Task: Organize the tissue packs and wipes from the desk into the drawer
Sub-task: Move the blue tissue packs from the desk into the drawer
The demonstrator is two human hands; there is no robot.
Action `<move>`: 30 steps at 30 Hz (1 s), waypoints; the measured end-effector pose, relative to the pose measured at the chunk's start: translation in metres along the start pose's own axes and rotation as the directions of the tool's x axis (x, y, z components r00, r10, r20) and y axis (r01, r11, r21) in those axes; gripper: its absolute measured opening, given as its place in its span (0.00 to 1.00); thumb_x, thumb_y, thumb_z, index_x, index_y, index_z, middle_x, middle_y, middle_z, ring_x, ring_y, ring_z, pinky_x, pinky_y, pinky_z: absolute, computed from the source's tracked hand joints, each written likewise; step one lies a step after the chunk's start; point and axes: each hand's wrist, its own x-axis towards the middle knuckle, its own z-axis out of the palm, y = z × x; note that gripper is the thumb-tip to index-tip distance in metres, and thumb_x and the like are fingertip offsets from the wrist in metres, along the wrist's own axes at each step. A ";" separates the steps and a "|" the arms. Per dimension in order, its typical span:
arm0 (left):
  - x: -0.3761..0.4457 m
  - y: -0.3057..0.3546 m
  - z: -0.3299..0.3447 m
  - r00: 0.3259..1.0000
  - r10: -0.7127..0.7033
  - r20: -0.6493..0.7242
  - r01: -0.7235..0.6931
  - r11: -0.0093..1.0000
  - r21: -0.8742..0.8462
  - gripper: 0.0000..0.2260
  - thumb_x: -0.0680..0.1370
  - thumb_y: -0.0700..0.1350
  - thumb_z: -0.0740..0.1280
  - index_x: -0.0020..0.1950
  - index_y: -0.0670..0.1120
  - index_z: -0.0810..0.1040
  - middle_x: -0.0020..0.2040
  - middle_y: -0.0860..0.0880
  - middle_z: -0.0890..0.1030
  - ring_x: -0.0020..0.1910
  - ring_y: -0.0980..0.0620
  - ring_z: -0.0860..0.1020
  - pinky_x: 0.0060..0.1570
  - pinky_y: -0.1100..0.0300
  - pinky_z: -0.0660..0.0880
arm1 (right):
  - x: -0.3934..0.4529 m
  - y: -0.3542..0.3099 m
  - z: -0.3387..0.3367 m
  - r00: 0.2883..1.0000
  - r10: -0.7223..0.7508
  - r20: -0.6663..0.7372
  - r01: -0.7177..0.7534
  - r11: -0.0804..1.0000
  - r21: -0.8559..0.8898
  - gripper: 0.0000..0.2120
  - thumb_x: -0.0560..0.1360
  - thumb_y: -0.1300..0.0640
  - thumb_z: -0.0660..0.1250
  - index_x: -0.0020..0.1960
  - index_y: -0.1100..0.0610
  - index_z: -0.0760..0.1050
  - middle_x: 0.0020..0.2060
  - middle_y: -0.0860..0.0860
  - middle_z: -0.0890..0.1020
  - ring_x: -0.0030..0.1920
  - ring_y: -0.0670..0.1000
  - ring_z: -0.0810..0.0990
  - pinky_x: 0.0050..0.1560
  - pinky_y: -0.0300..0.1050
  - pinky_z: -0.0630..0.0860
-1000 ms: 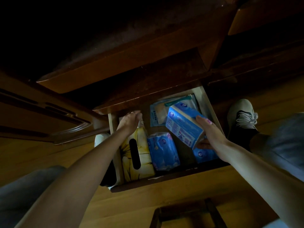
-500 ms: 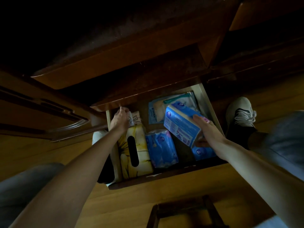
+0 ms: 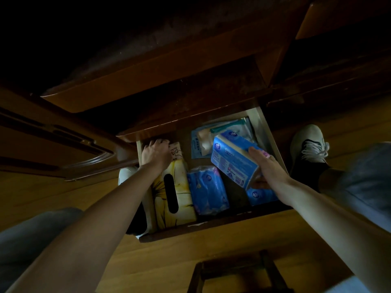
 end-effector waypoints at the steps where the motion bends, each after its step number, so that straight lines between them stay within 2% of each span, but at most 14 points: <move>1: 0.002 0.008 -0.003 0.999 0.019 -0.026 -0.019 1.000 0.002 0.20 0.80 0.52 0.60 0.71 0.50 0.73 0.68 0.46 0.77 0.68 0.44 0.72 0.66 0.47 0.67 | 0.000 0.001 0.000 1.000 -0.003 0.002 0.003 1.000 -0.009 0.42 0.75 0.28 0.63 0.78 0.54 0.62 0.50 0.57 0.85 0.46 0.55 0.87 0.50 0.54 0.83; 3: 0.008 0.024 -0.006 0.999 0.032 -0.011 -0.032 0.999 0.019 0.24 0.78 0.59 0.58 0.71 0.51 0.73 0.67 0.46 0.77 0.67 0.43 0.72 0.67 0.45 0.66 | -0.001 0.004 -0.001 1.000 -0.004 0.004 0.004 1.000 -0.017 0.43 0.74 0.27 0.63 0.78 0.53 0.61 0.53 0.57 0.84 0.47 0.55 0.87 0.47 0.51 0.83; 4: 0.010 0.031 -0.005 0.998 0.025 0.050 -0.027 0.999 0.044 0.25 0.77 0.61 0.60 0.71 0.51 0.73 0.67 0.45 0.77 0.67 0.42 0.72 0.66 0.44 0.66 | -0.001 0.005 -0.001 1.000 0.000 0.005 0.000 1.000 -0.015 0.44 0.73 0.27 0.64 0.79 0.53 0.61 0.55 0.57 0.83 0.49 0.56 0.86 0.46 0.50 0.82; 7: 0.015 0.038 0.000 0.970 -0.092 0.224 0.080 0.995 0.065 0.20 0.77 0.58 0.63 0.65 0.49 0.76 0.65 0.44 0.76 0.67 0.41 0.71 0.65 0.44 0.66 | 0.000 0.005 -0.003 1.000 -0.001 -0.005 0.001 1.000 -0.002 0.42 0.73 0.28 0.64 0.78 0.53 0.63 0.56 0.58 0.83 0.51 0.57 0.86 0.46 0.50 0.82; 10: 0.020 0.036 -0.002 0.957 -0.143 0.253 0.132 0.989 0.060 0.17 0.79 0.58 0.62 0.63 0.50 0.77 0.64 0.45 0.78 0.65 0.41 0.73 0.61 0.47 0.69 | 0.001 0.002 -0.006 1.000 -0.024 0.000 0.024 1.000 -0.005 0.41 0.74 0.28 0.64 0.76 0.53 0.66 0.50 0.59 0.85 0.47 0.57 0.87 0.48 0.53 0.84; 13: 0.017 0.037 -0.009 0.965 -0.113 0.237 0.106 0.994 0.041 0.17 0.78 0.57 0.65 0.63 0.51 0.77 0.64 0.45 0.78 0.65 0.41 0.74 0.61 0.47 0.70 | 0.000 -0.002 -0.006 0.999 -0.030 0.018 0.031 0.999 -0.034 0.49 0.68 0.23 0.65 0.77 0.54 0.64 0.49 0.59 0.86 0.46 0.58 0.87 0.50 0.56 0.84; 15: 0.005 0.038 -0.014 0.991 -0.046 0.129 0.043 0.999 0.029 0.22 0.77 0.59 0.65 0.67 0.51 0.75 0.66 0.45 0.77 0.67 0.42 0.72 0.66 0.45 0.66 | 0.000 -0.002 -0.005 1.000 -0.009 0.009 0.009 1.000 -0.007 0.53 0.65 0.23 0.67 0.78 0.55 0.61 0.49 0.62 0.85 0.47 0.59 0.87 0.49 0.54 0.83; 17: -0.012 0.043 -0.020 0.998 0.026 -0.051 -0.025 1.000 0.019 0.25 0.77 0.61 0.63 0.70 0.51 0.74 0.67 0.46 0.76 0.68 0.44 0.71 0.71 0.46 0.63 | 0.000 -0.001 -0.004 1.000 -0.018 -0.009 0.019 0.999 0.031 0.45 0.70 0.31 0.70 0.76 0.57 0.61 0.41 0.63 0.86 0.42 0.59 0.87 0.47 0.53 0.82; 19: -0.034 0.052 -0.024 0.984 0.092 -0.151 -0.098 0.995 -0.031 0.25 0.76 0.60 0.65 0.70 0.51 0.74 0.67 0.48 0.76 0.68 0.46 0.71 0.70 0.48 0.66 | 0.001 0.001 -0.003 0.997 -0.054 -0.055 0.056 0.998 0.030 0.39 0.68 0.39 0.76 0.68 0.60 0.67 0.40 0.61 0.86 0.40 0.57 0.88 0.42 0.53 0.85; 21: -0.058 0.065 -0.023 0.962 0.250 -0.107 -0.260 0.961 -0.094 0.24 0.77 0.58 0.66 0.70 0.51 0.72 0.67 0.49 0.74 0.67 0.47 0.72 0.64 0.50 0.70 | -0.001 0.002 -0.003 0.995 -0.070 -0.073 0.070 0.998 -0.007 0.45 0.63 0.39 0.81 0.69 0.63 0.68 0.47 0.56 0.86 0.43 0.53 0.88 0.37 0.48 0.85; 24: -0.091 0.084 -0.009 0.819 0.574 -0.009 -0.572 0.815 -0.091 0.21 0.79 0.53 0.63 0.71 0.50 0.72 0.70 0.48 0.73 0.70 0.47 0.70 0.67 0.49 0.69 | -0.010 0.005 0.000 0.999 -0.025 -0.037 0.021 0.995 -0.095 0.55 0.57 0.33 0.81 0.74 0.52 0.61 0.53 0.50 0.80 0.48 0.51 0.86 0.42 0.50 0.86; 26: -0.102 0.090 0.004 0.778 0.623 0.075 -0.620 0.782 -0.067 0.21 0.80 0.52 0.63 0.73 0.48 0.72 0.72 0.45 0.73 0.72 0.45 0.68 0.70 0.47 0.65 | -0.014 0.010 0.008 1.000 0.012 0.005 -0.010 0.972 -0.235 0.58 0.58 0.33 0.80 0.77 0.47 0.55 0.62 0.51 0.76 0.57 0.54 0.81 0.51 0.51 0.82; 28: -0.107 0.091 0.016 0.755 0.626 0.194 -0.651 0.750 0.112 0.23 0.82 0.53 0.60 0.76 0.47 0.69 0.75 0.44 0.70 0.75 0.41 0.63 0.72 0.44 0.61 | -0.013 0.016 0.017 0.999 -0.015 0.028 0.026 0.894 -0.447 0.59 0.61 0.33 0.79 0.81 0.45 0.48 0.73 0.56 0.66 0.68 0.62 0.73 0.60 0.54 0.73; 30: -0.111 0.091 0.025 0.729 0.617 0.296 -0.685 0.656 0.317 0.25 0.83 0.55 0.58 0.79 0.49 0.65 0.79 0.44 0.64 0.78 0.38 0.55 0.74 0.38 0.54 | -0.013 0.019 0.024 0.998 -0.058 0.032 0.066 0.809 -0.584 0.57 0.64 0.31 0.76 0.80 0.42 0.45 0.76 0.60 0.61 0.71 0.67 0.68 0.66 0.60 0.70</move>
